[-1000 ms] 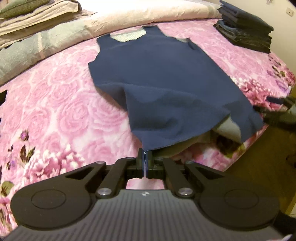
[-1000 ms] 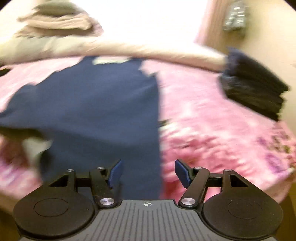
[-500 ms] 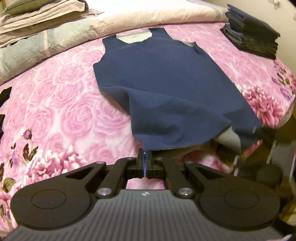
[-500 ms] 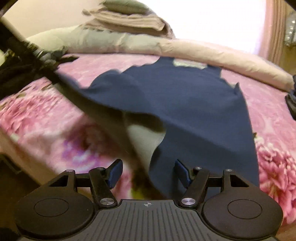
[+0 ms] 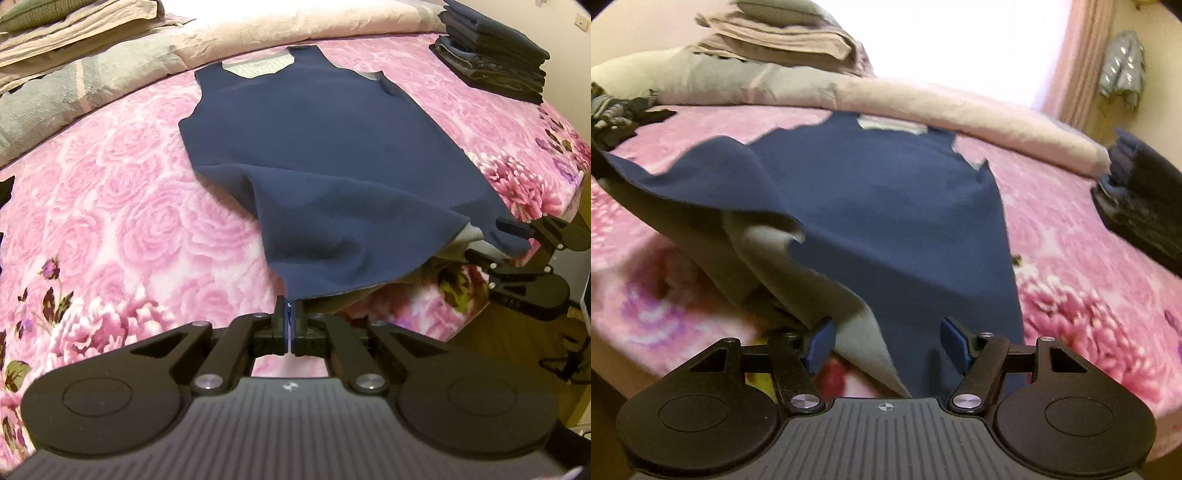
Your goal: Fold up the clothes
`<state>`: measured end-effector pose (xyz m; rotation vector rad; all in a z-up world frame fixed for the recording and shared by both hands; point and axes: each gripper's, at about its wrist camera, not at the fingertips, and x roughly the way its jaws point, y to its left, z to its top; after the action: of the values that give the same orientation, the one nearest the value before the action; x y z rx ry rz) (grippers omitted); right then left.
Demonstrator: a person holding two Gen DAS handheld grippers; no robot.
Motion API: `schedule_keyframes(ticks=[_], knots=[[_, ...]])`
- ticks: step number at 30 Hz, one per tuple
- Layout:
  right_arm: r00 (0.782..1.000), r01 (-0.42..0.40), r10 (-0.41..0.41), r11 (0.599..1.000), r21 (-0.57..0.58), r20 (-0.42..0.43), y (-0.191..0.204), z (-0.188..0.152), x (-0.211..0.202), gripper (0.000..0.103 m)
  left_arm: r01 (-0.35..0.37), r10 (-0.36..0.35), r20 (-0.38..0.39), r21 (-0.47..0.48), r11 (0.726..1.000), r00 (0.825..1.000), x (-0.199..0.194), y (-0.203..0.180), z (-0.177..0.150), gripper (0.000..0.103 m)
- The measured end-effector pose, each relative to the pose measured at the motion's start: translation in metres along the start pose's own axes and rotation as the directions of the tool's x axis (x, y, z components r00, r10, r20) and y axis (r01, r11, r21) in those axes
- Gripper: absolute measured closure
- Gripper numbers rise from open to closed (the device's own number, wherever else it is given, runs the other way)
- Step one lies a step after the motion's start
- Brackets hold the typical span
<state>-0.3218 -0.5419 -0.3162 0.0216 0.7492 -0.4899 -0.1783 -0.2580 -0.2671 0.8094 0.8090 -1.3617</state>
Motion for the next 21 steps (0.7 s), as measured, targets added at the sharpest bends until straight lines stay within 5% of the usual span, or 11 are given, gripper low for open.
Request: schedule_keyframes(ticks=[5, 6, 7, 10, 14, 18, 19, 20, 21], knots=[[0.998, -0.050, 0.050, 0.999, 0.003, -0.029, -0.021, -0.004, 0.000, 0.044, 0.014, -0.014, -0.005, 0.001, 1.000, 1.000, 0.004, 0.002, -0.002, 0.103], [0.997, -0.071, 0.070, 0.997, -0.013, -0.045, -0.024, -0.003, 0.001, 0.061, 0.015, -0.016, -0.005, -0.002, 1.000, 1.000, 0.004, 0.004, -0.001, 0.103], [0.991, -0.102, 0.100, 0.994, -0.028, -0.086, -0.029, 0.001, 0.006, 0.102, 0.017, -0.017, -0.005, -0.005, 1.000, 1.000, 0.004, 0.005, 0.000, 0.103], [0.992, -0.089, 0.080, 0.992, -0.089, -0.094, -0.046, 0.016, 0.002, 0.103, 0.013, -0.013, -0.001, -0.009, 1.000, 1.000, 0.002, 0.009, 0.003, 0.103], [0.999, 0.049, -0.049, 0.999, -0.020, -0.015, -0.088, 0.043, -0.019, 0.103, 0.016, -0.016, -0.008, -0.009, 1.000, 1.000, 0.003, 0.012, 0.004, 0.103], [0.998, 0.028, -0.024, 0.997, 0.072, -0.052, -0.095, 0.041, -0.029, 0.103, 0.013, -0.012, -0.047, 0.020, 1.000, 0.999, 0.014, 0.007, -0.004, 0.103], [0.997, 0.005, 0.001, 0.997, 0.081, -0.072, -0.089, 0.036, -0.031, 0.092, 0.009, -0.007, -0.060, 0.027, 1.000, 0.998, 0.018, 0.006, -0.007, 0.103], [0.995, -0.019, 0.027, 0.996, 0.091, -0.091, -0.083, 0.031, -0.032, 0.051, 0.006, -0.003, -0.073, 0.033, 0.999, 0.997, 0.021, 0.005, -0.010, 0.103], [0.994, -0.034, 0.045, 0.992, 0.120, -0.095, -0.077, 0.025, -0.036, 0.028, 0.002, 0.001, -0.086, 0.039, 0.999, 0.996, 0.024, 0.004, -0.013, 0.103]])
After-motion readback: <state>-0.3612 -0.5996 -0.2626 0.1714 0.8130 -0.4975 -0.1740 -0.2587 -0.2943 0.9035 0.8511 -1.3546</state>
